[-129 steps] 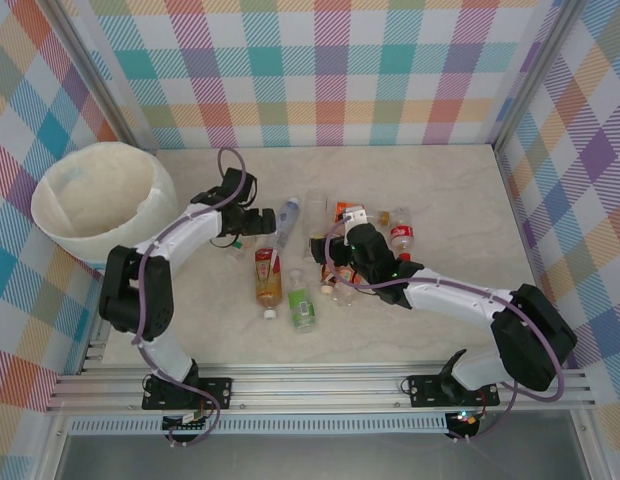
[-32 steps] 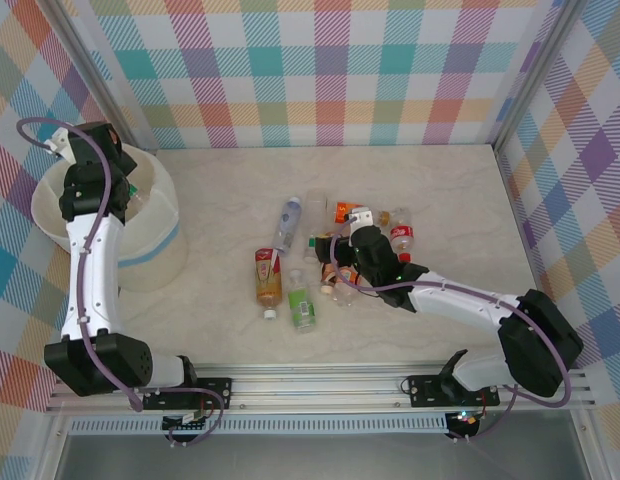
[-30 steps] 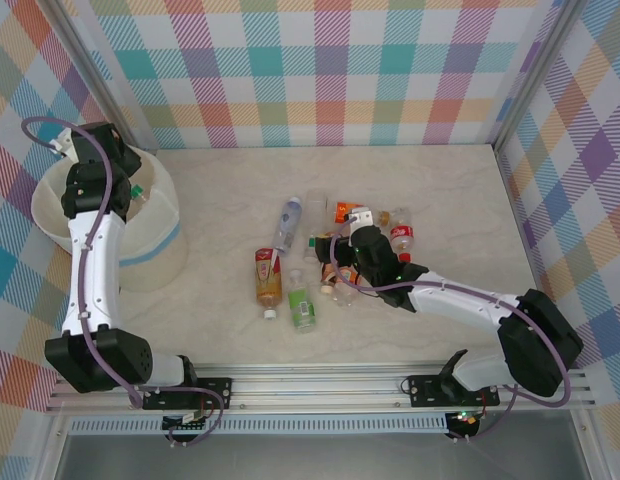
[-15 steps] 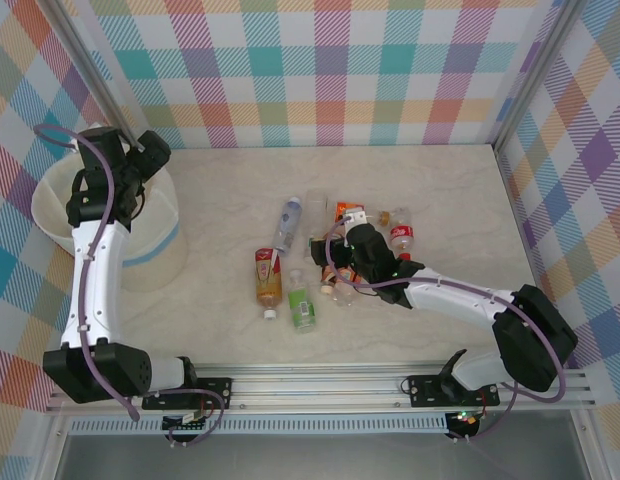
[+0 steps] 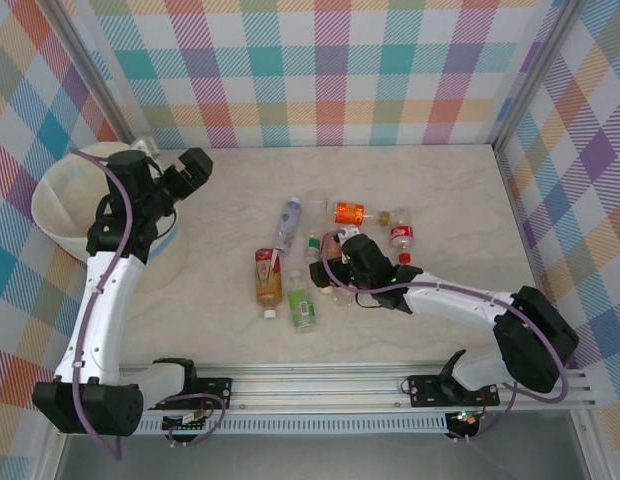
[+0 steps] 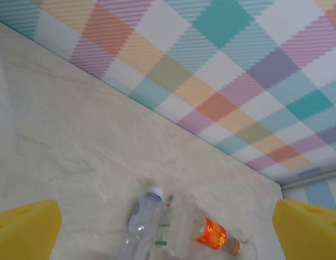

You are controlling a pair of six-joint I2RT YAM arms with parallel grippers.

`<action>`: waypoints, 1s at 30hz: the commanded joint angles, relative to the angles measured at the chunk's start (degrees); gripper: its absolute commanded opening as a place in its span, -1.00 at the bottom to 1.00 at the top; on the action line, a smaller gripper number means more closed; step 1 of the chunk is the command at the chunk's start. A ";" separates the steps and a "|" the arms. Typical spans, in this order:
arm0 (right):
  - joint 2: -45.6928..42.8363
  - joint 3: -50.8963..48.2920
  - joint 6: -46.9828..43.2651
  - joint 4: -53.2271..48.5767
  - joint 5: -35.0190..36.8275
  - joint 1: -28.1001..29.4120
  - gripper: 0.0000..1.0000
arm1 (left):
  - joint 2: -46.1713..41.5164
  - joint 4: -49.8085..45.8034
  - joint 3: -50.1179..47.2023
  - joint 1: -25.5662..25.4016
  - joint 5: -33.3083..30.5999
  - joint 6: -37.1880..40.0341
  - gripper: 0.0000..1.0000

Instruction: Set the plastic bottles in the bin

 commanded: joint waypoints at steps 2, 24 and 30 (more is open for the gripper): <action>-1.83 -0.91 2.01 1.04 2.84 0.26 0.98 | -1.71 -0.87 -2.14 -5.67 -0.87 -0.63 1.00; -2.89 -1.24 3.60 -1.00 7.88 0.27 1.00 | 13.33 -8.77 -13.93 -20.34 -1.31 6.28 1.00; -2.96 -1.26 3.52 -1.11 8.13 0.27 1.00 | 19.50 -10.10 -15.68 -25.13 -7.59 8.86 1.00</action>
